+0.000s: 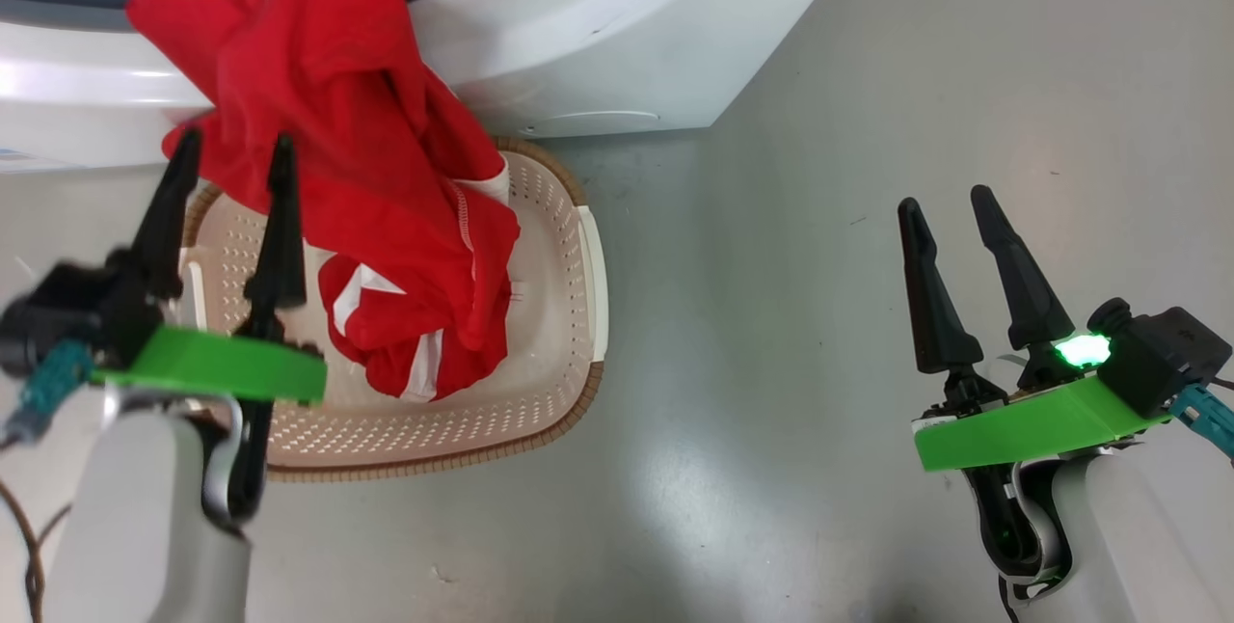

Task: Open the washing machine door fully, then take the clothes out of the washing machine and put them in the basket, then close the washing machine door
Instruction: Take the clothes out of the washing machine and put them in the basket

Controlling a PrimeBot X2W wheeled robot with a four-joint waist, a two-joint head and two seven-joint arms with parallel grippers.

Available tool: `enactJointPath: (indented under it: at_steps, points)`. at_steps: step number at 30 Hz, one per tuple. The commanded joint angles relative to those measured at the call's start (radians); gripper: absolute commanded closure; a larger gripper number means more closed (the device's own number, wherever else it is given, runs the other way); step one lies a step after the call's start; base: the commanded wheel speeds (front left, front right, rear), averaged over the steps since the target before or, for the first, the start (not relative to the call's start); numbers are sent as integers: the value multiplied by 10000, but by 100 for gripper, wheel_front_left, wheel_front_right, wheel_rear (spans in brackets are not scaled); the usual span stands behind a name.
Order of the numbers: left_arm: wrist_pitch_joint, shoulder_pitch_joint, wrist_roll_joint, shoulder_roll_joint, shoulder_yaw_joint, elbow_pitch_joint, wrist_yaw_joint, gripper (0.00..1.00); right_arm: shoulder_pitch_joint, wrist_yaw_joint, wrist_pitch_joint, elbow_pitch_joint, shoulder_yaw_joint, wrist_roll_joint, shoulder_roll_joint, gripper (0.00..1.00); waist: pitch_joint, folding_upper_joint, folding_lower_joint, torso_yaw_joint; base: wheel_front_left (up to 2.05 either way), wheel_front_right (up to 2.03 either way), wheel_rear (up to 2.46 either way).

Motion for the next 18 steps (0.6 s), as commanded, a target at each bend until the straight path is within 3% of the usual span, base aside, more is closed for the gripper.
enactJointPath:
  at_steps: [1, 18]
  points:
    - [-51, -353, -136, 431, 129, 117, -56, 0, 9, 63, -63, -244, 248, -110, -1, 0, 32, 0, 0, -46, 0, 0, 0]
    - [-51, -3157, -981, 1187, -1205, 3751, -56, 0, -51, 63, -63, -219, 431, 69, -1, 0, 63, 0, 0, -374, 0, 0, 0]
